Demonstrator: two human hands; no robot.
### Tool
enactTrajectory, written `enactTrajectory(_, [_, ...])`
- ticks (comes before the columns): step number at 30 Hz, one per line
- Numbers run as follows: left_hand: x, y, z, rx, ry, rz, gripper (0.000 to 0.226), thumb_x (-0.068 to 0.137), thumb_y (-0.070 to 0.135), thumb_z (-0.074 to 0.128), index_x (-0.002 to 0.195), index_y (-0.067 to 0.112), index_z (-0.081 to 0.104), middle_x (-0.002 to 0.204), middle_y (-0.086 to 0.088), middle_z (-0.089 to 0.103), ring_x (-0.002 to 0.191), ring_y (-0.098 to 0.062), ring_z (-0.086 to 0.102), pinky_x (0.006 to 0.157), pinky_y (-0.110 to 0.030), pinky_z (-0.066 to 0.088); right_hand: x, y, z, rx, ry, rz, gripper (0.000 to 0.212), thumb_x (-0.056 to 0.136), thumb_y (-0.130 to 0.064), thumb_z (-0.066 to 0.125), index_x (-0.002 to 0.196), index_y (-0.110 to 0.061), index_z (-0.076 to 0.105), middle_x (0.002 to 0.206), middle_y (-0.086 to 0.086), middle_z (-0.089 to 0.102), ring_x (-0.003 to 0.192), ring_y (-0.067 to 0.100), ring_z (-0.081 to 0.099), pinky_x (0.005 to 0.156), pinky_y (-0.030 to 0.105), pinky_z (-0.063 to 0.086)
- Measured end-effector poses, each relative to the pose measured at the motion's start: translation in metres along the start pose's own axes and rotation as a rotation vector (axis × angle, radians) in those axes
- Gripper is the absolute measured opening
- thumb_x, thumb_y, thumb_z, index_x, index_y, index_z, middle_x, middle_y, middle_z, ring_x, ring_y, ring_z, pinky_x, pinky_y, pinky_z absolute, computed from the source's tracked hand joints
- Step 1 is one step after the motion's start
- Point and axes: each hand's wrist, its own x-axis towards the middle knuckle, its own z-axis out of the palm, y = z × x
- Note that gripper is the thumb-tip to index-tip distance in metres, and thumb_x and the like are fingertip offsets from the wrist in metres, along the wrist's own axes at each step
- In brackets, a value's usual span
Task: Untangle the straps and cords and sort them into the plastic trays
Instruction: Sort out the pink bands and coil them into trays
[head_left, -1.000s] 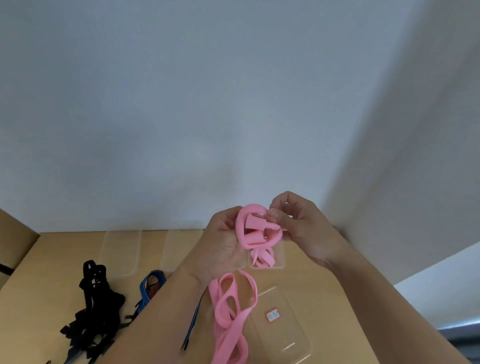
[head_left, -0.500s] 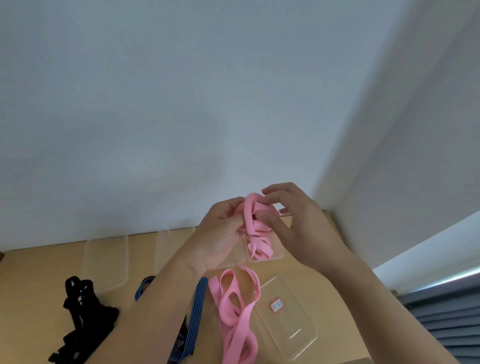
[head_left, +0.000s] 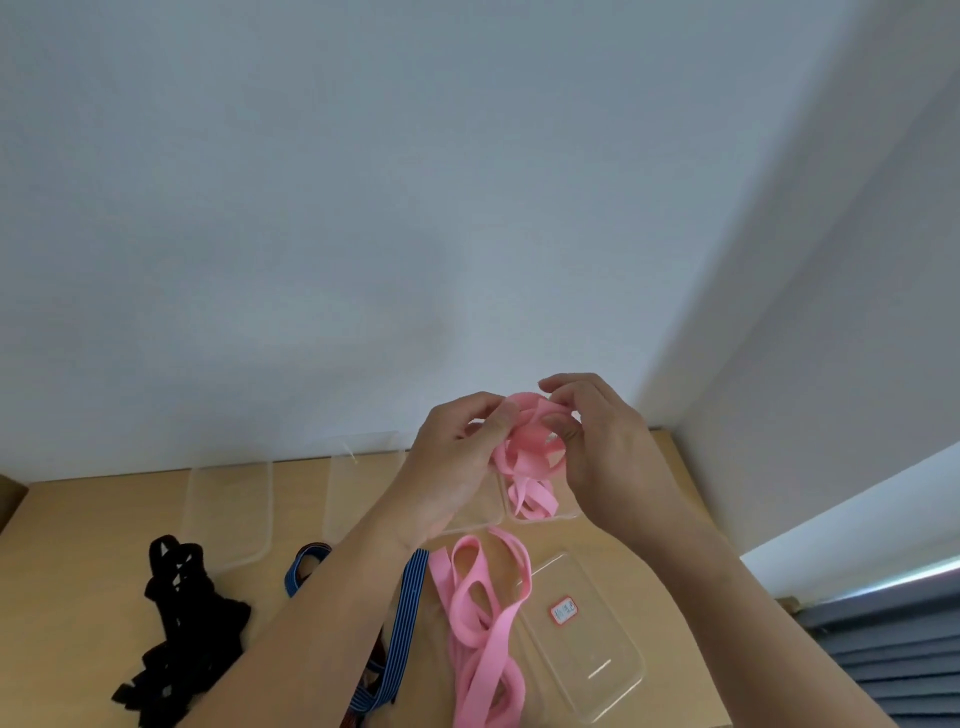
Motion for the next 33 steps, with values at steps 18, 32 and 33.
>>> enactTrajectory(18, [-0.006, 0.007, -0.002, -0.274, -0.006, -0.056, 0.025, 0.101, 0.01, 0.056, 0.117, -0.002, 0.072, 0.115, -0.026, 0.071, 0.097, -0.025, 0.069, 0.078, -0.035, 0.06, 0.008, -0.008, -0.028, 0.489, -0.13, 0.36, 0.021, 0.105, -0.017, 0.05, 0.095, -0.01, 0.067, 0.084, 0.004, 0.072, 0.076, 0.018, 0.071, 0.073, 0.039, 0.06])
enactTrajectory(32, [0.006, 0.008, -0.002, -0.431, -0.046, -0.137, 0.021, 0.099, 0.014, 0.058, 0.106, 0.002, 0.074, 0.127, -0.024, 0.067, 0.109, -0.031, 0.066, 0.089, -0.044, 0.06, 0.02, 0.0, -0.027, 0.809, -0.194, 0.464, 0.029, 0.107, -0.018, 0.047, 0.102, 0.007, 0.062, 0.089, 0.023, 0.066, 0.073, 0.021, 0.069, 0.066, 0.028, 0.058])
enactTrajectory(33, [0.007, 0.007, -0.003, -0.427, -0.055, -0.141, 0.021, 0.097, 0.019, 0.061, 0.101, 0.006, 0.077, 0.127, -0.023, 0.067, 0.111, -0.032, 0.066, 0.095, -0.047, 0.057, 0.022, 0.0, -0.026, 0.81, -0.187, 0.472, 0.029, 0.106, -0.019, 0.048, 0.101, 0.005, 0.062, 0.089, 0.024, 0.066, 0.073, 0.022, 0.07, 0.065, 0.028, 0.058])
